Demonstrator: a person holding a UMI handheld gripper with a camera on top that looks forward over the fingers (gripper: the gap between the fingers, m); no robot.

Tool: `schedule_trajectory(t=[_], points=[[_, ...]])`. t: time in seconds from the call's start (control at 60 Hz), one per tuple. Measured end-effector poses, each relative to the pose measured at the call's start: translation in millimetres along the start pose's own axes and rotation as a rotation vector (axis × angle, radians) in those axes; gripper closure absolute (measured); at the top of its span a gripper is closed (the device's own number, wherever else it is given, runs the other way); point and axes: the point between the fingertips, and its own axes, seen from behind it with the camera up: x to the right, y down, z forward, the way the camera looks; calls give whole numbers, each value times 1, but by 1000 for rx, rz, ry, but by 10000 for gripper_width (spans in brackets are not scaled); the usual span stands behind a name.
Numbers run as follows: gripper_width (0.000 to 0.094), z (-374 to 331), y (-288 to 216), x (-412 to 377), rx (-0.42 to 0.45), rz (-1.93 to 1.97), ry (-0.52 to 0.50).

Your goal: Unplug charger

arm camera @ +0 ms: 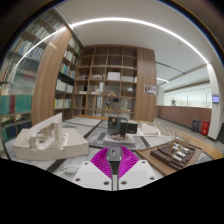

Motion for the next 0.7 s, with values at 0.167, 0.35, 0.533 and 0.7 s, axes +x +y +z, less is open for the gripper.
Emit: schedule_trajectory(t=[0.167, 0.35, 0.533, 0.7], points=[[884, 8, 132, 23, -282, -2, 9], [863, 14, 202, 35, -422, 11, 22], [760, 17, 226, 34, -509, 29, 5], [258, 5, 205, 41, -480, -12, 16]])
